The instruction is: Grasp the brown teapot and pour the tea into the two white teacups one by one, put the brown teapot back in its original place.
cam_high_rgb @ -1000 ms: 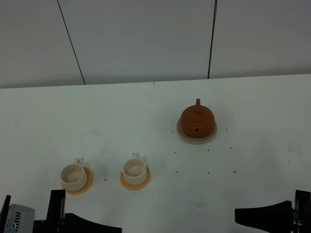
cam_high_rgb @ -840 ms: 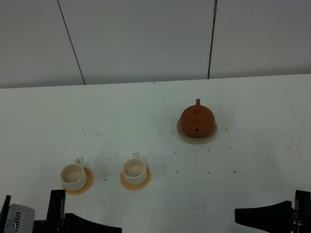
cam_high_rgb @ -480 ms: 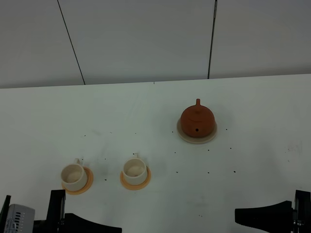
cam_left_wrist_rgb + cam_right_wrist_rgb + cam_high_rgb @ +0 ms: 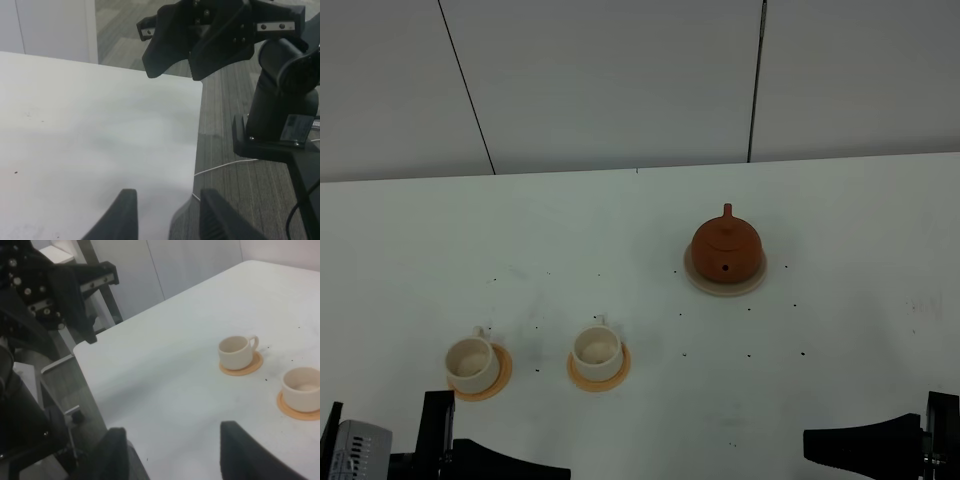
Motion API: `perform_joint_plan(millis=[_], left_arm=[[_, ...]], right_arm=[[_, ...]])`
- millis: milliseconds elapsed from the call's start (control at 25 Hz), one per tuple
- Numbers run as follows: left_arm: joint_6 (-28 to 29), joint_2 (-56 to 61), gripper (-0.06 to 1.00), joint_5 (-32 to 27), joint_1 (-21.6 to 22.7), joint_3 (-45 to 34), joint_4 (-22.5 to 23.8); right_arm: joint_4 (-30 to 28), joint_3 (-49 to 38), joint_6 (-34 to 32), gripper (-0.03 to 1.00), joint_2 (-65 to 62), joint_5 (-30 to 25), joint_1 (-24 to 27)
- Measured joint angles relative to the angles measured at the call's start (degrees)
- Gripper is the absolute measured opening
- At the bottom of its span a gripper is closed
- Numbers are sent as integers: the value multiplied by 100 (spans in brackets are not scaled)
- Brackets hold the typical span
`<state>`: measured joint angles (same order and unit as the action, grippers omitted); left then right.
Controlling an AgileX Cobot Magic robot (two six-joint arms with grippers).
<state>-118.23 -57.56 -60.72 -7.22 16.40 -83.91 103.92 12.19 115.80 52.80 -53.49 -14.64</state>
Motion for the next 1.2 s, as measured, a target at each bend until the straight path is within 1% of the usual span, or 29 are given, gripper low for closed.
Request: perform_joint_plan(millis=[240,400,480,640,760,840,920,1000,1040,1120,1160,1200], left_arm=[[0,0,37,2,0,0,-2],[0,0,37,110,0,0,-128],[0,0,37,251,0,0,-201],[0,0,36,437,0,0,-226],[0,48,35,454,0,12,-230],[6,245,35,580,0,100,-215],[108,669,34,930,0,239,-215],[422,1235,33,1521,0,421,-208],[684,1598,33,1947,0,495,-184],[1420,2310,30,2898,0,637,-7],[1794,2696,29,3275,0,677,158],[2291,3077,27,3671,0,689,363]], right_arm=[[0,0,0,38,0,0,0],[0,25,0,33,0,0,0],[0,118,0,28,0,-36,0],[0,324,0,20,0,-267,0],[0,401,0,18,0,-363,0],[0,406,0,18,0,-380,0],[0,406,0,18,0,-380,0],[0,406,0,18,0,-374,0],[0,406,0,18,0,-362,0],[0,406,0,18,0,-301,0],[0,406,0,18,0,-267,0],[0,406,0,18,0,-242,0]])
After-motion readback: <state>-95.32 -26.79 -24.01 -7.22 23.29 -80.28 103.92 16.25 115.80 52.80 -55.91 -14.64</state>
